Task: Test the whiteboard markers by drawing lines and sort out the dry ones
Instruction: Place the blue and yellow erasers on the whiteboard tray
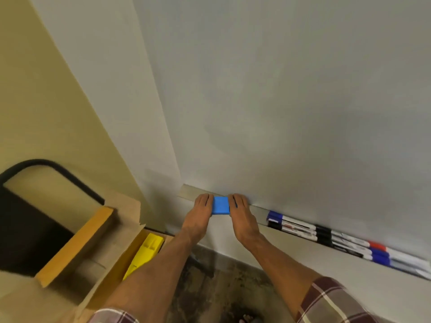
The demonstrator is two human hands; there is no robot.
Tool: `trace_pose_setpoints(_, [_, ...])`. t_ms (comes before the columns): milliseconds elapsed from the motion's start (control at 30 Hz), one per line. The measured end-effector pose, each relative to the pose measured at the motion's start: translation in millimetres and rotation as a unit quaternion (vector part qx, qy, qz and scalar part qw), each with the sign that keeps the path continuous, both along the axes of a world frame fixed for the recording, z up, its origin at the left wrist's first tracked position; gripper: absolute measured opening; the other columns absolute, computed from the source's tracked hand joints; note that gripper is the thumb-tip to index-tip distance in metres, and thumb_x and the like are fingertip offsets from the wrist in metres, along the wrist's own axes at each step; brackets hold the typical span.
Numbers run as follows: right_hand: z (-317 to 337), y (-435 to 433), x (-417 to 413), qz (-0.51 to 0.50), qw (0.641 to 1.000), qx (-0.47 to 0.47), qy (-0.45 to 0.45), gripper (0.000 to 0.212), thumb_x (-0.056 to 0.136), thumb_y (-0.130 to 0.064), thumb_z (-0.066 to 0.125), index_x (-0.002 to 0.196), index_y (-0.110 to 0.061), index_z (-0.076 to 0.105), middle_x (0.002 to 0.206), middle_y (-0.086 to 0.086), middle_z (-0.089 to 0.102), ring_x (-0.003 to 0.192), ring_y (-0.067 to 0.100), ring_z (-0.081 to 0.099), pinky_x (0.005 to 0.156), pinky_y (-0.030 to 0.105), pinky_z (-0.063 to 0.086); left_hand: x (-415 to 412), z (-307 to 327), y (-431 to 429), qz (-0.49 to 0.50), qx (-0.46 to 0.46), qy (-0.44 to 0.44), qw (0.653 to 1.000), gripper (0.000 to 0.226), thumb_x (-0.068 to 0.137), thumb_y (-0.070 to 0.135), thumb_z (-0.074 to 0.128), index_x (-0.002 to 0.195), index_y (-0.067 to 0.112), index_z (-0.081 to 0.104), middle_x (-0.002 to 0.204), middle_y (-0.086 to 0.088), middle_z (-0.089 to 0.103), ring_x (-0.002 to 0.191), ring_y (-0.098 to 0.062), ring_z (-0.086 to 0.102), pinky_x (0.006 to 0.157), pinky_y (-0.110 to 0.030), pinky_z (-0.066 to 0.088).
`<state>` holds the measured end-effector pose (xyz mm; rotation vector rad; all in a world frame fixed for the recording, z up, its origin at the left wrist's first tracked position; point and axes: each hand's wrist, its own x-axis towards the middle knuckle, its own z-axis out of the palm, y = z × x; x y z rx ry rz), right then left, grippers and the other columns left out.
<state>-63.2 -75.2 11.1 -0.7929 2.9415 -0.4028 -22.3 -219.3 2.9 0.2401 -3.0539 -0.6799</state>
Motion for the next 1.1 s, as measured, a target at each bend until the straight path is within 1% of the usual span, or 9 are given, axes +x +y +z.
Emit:
trace_pose_setpoints(233, [2, 27, 6, -0.096, 0.995, -0.002, 0.003, 0.07, 0.088, 0.004, 0.055, 0.147, -0.005, 0.019, 0.15, 0.014, 0.024, 0.14, 0.028, 0.019, 0.11, 0.037, 0.034, -24, -8, 23, -0.113, -0.042, 0.028, 0.992, 0.072, 0.089, 0.002, 0.062, 0.15, 0.01, 0.024, 0.152, -0.009, 0.028, 0.138, -0.023, 0.032, 0.108, -0.034, 0.041])
trace_pose_setpoints(433, [-4, 44, 10, -0.149, 0.989, 0.0, -0.009, 0.07, 0.089, 0.0, 0.055, 0.147, -0.007, 0.017, 0.151, 0.012, 0.022, 0.14, 0.027, 0.018, 0.104, 0.036, 0.042, -34, -16, 36, -0.165, -0.045, 0.013, 0.985, 0.074, 0.089, 0.006, 0.065, 0.15, 0.015, 0.024, 0.152, -0.008, 0.028, 0.139, -0.024, 0.035, 0.105, -0.037, 0.046])
trace_pose_setpoints(500, [-6, 48, 12, -0.158, 0.987, 0.003, -0.01, 0.072, 0.09, -0.001, 0.056, 0.148, -0.008, 0.014, 0.152, 0.011, 0.018, 0.141, 0.026, 0.015, 0.104, 0.035, 0.041, -32, -17, 42, -0.168, -0.059, -0.002, 0.984, 0.074, 0.094, 0.005, 0.058, 0.154, 0.014, 0.015, 0.159, -0.008, 0.018, 0.146, -0.024, 0.023, 0.111, -0.035, 0.039])
trace_pose_setpoints(600, [-10, 48, 15, -0.17, 0.985, 0.002, -0.016, 0.076, 0.092, -0.001, 0.053, 0.15, -0.009, 0.005, 0.156, 0.01, 0.008, 0.144, 0.026, 0.007, 0.111, 0.036, 0.03, -31, -18, 45, -0.154, -0.076, -0.01, 0.985, 0.072, 0.102, 0.007, 0.042, 0.156, 0.015, -0.005, 0.164, -0.004, -0.007, 0.151, -0.019, -0.001, 0.112, -0.029, 0.035])
trace_pose_setpoints(700, [-18, 46, 21, -0.184, 0.983, 0.0, -0.007, 0.081, 0.093, -0.006, 0.053, 0.15, -0.011, -0.004, 0.159, 0.01, -0.003, 0.146, 0.026, -0.001, 0.116, 0.037, 0.012, -31, -12, 47, -0.155, -0.088, -0.023, 0.984, 0.07, 0.103, 0.009, 0.037, 0.155, 0.014, -0.011, 0.163, -0.004, -0.013, 0.15, -0.018, 0.002, 0.113, -0.03, 0.033])
trace_pose_setpoints(833, [-28, 40, 27, -0.177, 0.984, 0.005, 0.009, 0.081, 0.094, -0.006, 0.05, 0.149, -0.011, -0.01, 0.157, 0.008, -0.015, 0.145, 0.025, -0.009, 0.111, 0.035, -0.007, -27, -19, 47, -0.153, -0.081, -0.028, 0.984, 0.068, 0.105, 0.01, 0.033, 0.153, 0.011, -0.014, 0.16, -0.003, -0.019, 0.15, -0.018, -0.006, 0.115, -0.028, 0.031])
trace_pose_setpoints(933, [-37, 36, 31, -0.17, 0.985, 0.002, -0.003, 0.082, 0.093, -0.008, 0.053, 0.145, -0.013, -0.011, 0.152, 0.005, -0.017, 0.142, 0.02, -0.009, 0.111, 0.037, -0.005, -24, -23, 48, -0.152, -0.073, -0.029, 0.985, 0.067, 0.105, 0.013, 0.032, 0.152, 0.009, -0.016, 0.158, -0.003, -0.023, 0.149, -0.018, -0.012, 0.117, -0.028, 0.027])
trace_pose_setpoints(1033, [-41, 41, 32, -0.187, 0.982, -0.012, -0.013, 0.086, 0.086, -0.007, 0.061, 0.145, -0.011, -0.001, 0.156, 0.008, 0.003, 0.14, 0.02, 0.001, 0.111, 0.041, 0.006, -24, -21, 56, -0.148, -0.059, -0.033, 0.987, 0.066, 0.106, 0.016, 0.032, 0.152, 0.01, -0.016, 0.161, -0.004, -0.019, 0.149, -0.018, -0.012, 0.118, -0.029, 0.026])
trace_pose_setpoints(1100, [-42, 48, 31, -0.173, 0.985, -0.012, 0.0, 0.082, 0.094, -0.008, 0.051, 0.143, -0.014, -0.014, 0.153, 0.004, -0.014, 0.138, 0.017, -0.013, 0.111, 0.035, -0.004, -22, -18, 61, -0.147, -0.054, -0.043, 0.987, 0.066, 0.106, 0.018, 0.031, 0.152, 0.01, -0.015, 0.161, -0.004, -0.018, 0.149, -0.018, -0.012, 0.118, -0.03, 0.025])
